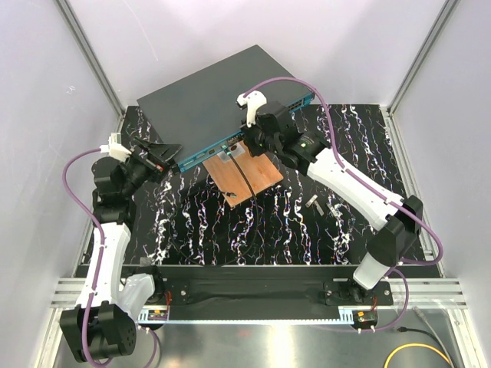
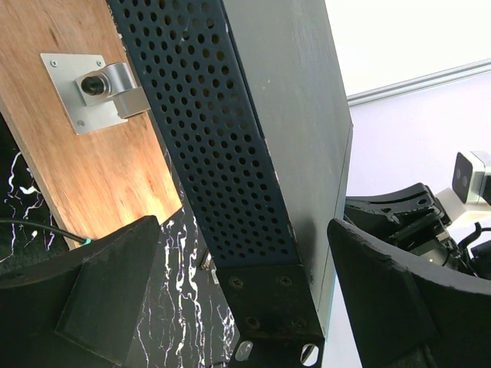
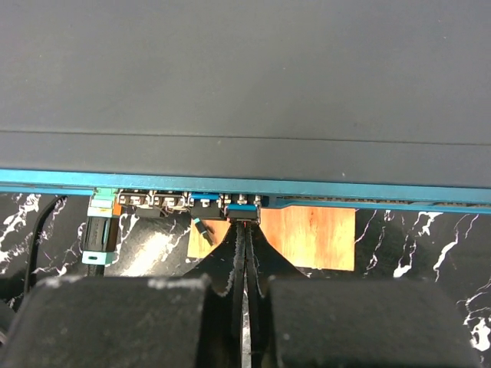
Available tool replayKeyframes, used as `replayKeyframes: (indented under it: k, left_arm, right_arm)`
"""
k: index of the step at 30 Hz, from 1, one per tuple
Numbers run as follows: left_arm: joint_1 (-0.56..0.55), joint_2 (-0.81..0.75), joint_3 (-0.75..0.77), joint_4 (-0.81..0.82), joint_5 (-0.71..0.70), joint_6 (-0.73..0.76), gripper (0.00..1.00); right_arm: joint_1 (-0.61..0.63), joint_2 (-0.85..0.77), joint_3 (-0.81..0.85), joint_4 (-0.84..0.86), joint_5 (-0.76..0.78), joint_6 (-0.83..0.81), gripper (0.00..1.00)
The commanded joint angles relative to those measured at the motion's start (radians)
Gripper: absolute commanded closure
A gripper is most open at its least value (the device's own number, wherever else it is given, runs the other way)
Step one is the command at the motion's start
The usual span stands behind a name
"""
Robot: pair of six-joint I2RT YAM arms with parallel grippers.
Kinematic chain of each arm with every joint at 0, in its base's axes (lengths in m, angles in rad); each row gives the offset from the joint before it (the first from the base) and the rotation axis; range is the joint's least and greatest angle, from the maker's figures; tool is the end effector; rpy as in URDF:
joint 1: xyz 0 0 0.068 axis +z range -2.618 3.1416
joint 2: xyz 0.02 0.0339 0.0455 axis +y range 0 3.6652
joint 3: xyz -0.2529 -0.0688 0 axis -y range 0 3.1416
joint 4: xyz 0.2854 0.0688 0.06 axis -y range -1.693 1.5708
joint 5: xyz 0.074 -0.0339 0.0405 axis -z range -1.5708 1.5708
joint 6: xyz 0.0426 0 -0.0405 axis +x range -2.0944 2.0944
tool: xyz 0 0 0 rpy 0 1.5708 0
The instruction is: Insert the plug into the switch port
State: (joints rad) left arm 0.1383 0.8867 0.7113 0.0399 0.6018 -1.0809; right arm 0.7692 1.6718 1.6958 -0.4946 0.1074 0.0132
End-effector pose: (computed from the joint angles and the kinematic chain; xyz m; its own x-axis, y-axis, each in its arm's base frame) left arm 0.2606 0.0119 0.3040 -0.4529 -0.7974 -0.3987 0.0899 0.4041 -0.9103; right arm 0.3143 0.2980 0.3792 -0.3340 -0.3051 -0.8919 -0.6186 0.7849 -0.0368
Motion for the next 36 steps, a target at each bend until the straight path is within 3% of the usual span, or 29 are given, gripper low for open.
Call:
replayKeyframes:
  k: [1, 14, 29, 36]
  left_arm:
    - [-0.002, -0.003, 0.005, 0.051, 0.007, 0.012, 0.02]
    - [-0.005, 0.006, 0.001, 0.058, 0.009, 0.009, 0.02]
    - [-0.039, 0.001, 0.007, 0.021, -0.005, 0.061, 0.05]
    - [-0.039, 0.004, 0.03, -0.004, -0.005, 0.075, 0.04]
  right_arm:
    - [-0.007, -0.001, 0.038, 0.128, 0.046, 0.069, 0.99]
    - [-0.005, -0.001, -0.005, 0.3, 0.118, 0.119, 1.0]
    - [-0.002, 0.088, 0.172, 0.263, 0.06, 0.108, 1.0]
    - [-0.002, 0.051, 0.133, 0.205, 0.026, 0.062, 0.99]
